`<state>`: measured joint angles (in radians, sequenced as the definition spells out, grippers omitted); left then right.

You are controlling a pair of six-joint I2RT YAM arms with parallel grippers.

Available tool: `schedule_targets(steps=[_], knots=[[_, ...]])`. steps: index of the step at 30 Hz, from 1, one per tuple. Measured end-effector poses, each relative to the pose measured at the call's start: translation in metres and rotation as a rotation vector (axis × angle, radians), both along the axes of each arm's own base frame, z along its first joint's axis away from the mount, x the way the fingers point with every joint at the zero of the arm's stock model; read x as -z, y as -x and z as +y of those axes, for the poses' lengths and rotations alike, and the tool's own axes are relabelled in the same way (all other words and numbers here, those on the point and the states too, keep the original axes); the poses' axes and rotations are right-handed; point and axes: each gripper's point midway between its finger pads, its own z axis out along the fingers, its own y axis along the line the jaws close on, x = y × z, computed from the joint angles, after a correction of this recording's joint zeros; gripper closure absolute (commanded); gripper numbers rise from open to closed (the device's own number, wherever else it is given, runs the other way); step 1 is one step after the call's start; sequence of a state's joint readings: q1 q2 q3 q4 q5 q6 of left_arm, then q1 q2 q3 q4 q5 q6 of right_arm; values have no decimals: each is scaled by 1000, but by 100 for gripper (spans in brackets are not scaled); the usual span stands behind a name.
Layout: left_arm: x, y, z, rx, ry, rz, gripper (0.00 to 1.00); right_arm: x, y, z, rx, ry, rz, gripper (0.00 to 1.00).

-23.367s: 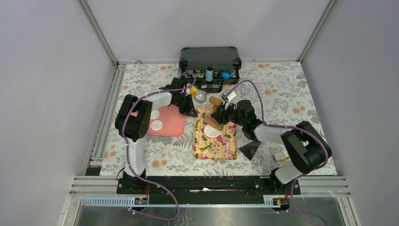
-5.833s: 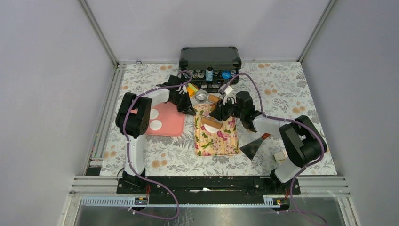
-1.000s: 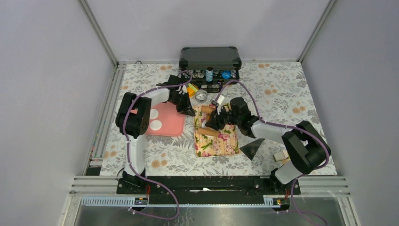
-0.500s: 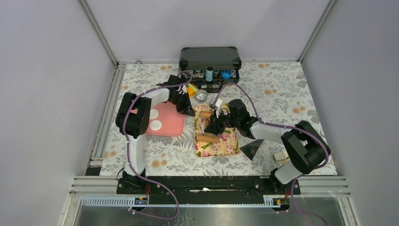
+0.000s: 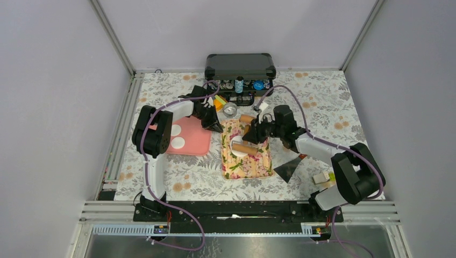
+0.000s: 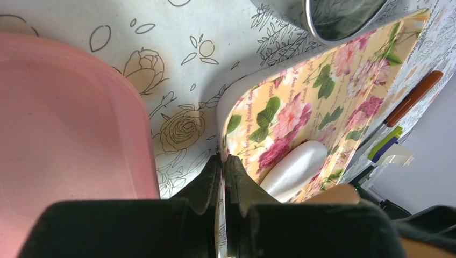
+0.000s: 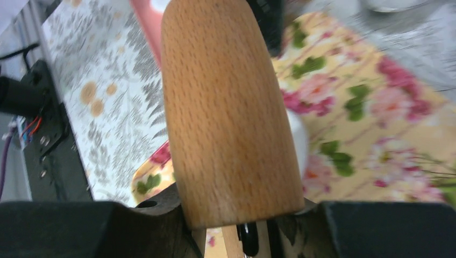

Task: Roll out the dumpling wrappers from the dough
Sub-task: Flatten out the dough on the work surface.

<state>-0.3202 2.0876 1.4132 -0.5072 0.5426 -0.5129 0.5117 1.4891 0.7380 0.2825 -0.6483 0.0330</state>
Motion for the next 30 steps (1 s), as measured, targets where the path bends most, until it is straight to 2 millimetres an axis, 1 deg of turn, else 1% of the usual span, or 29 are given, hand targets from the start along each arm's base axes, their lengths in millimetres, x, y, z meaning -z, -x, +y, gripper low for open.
schedule_targets(steps=[3, 5, 7, 9, 10, 12, 23, 30], knots=[[0, 0, 0, 0, 0, 0, 100, -10, -25, -9, 77, -30, -47, 100], [0, 0, 0, 0, 0, 0, 100, -12, -36, -8, 97, -48, -81, 100], [0, 0, 0, 0, 1, 0, 100, -6, -45, -5, 110, -56, -97, 100], [0, 0, 0, 0, 1, 0, 100, 10, -50, -4, 126, -48, -81, 100], [0, 0, 0, 0, 1, 0, 100, 13, -50, -2, 124, -65, -66, 100], [0, 0, 0, 1, 1, 0, 100, 12, -51, -1, 127, -78, -74, 100], [0, 0, -1, 1, 3, 0, 100, 20, -31, -5, 130, -111, -25, 100], [0, 0, -1, 1, 3, 0, 100, 23, -25, -5, 129, -117, 13, 100]])
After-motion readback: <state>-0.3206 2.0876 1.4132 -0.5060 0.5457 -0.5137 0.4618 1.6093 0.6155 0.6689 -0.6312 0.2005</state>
